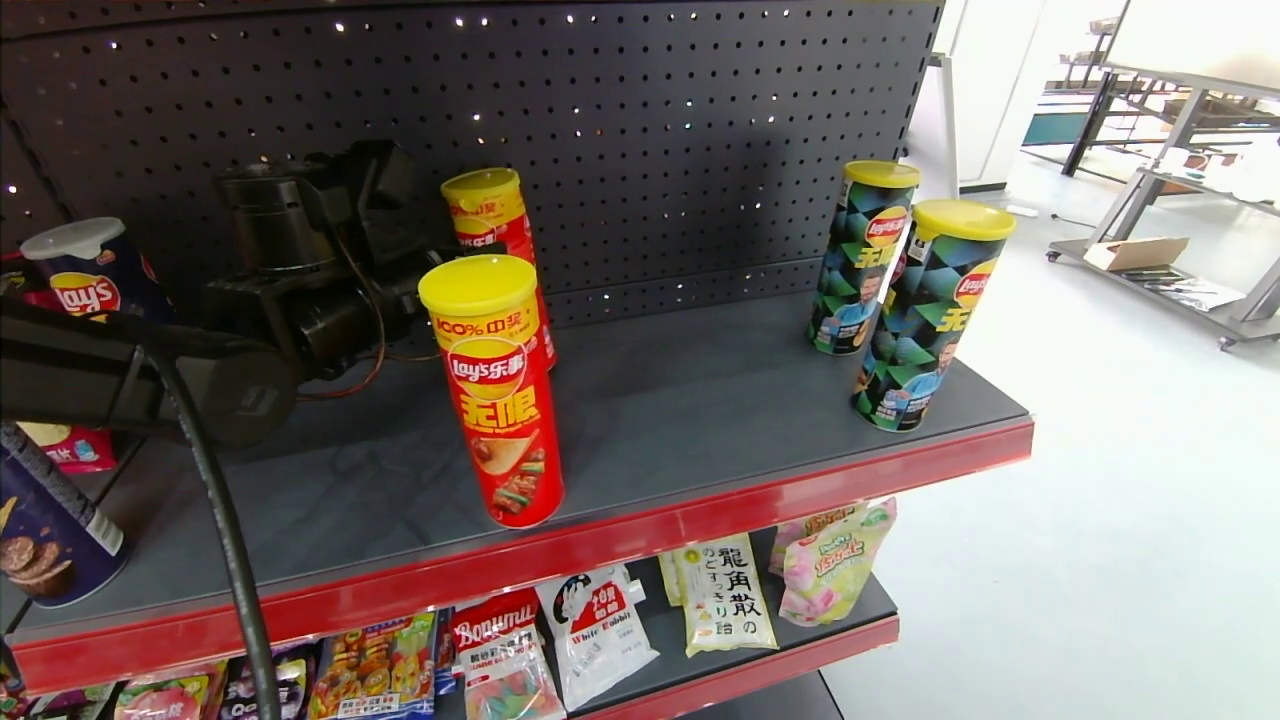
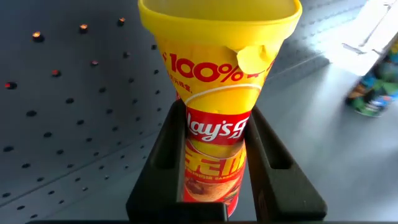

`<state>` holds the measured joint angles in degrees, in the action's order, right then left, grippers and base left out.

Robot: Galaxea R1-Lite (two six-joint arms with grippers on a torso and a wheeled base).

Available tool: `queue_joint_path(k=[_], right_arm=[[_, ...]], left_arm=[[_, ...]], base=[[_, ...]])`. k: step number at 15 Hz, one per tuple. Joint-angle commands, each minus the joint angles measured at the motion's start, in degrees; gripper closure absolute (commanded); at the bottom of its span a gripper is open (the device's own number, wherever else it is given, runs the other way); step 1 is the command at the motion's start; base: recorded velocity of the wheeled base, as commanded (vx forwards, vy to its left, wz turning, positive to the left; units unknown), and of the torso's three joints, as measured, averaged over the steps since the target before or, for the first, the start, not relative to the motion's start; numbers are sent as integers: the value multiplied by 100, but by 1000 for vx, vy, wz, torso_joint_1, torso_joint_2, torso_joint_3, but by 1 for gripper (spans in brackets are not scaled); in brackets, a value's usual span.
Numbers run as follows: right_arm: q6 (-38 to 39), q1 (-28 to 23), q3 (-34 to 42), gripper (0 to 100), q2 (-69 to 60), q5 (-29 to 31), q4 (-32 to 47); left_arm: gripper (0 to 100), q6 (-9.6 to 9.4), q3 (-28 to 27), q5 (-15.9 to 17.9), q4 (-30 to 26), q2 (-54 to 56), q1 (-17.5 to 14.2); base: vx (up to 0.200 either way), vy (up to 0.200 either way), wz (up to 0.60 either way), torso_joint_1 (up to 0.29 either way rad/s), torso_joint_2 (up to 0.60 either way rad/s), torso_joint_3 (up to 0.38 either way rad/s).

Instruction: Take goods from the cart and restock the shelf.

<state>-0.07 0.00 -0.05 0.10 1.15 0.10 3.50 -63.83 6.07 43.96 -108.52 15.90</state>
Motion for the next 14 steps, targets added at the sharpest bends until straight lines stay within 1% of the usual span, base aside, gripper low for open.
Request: queue_joint_path(k=[1,6,8,14], right_arm=[[-1,0,-4,0,-1,0,-1],[-1,0,-4,0,-1,0,-1],[-1,0,5,0,-1,0,-1],[-1,0,5,0,-1,0,-1]], left_arm=[[100,-7,-7,-45,-1,-73,10],[100,-33,116,-53,-1,-73,1],[100,-139,134,-53,-19,-73,1],[100,-262,125,-53,-63,-64,1]], base=[[0,0,0,0,0,0],[0,0,0,0,0,0],[0,0,0,0,0,0],[0,0,0,0,0,0]])
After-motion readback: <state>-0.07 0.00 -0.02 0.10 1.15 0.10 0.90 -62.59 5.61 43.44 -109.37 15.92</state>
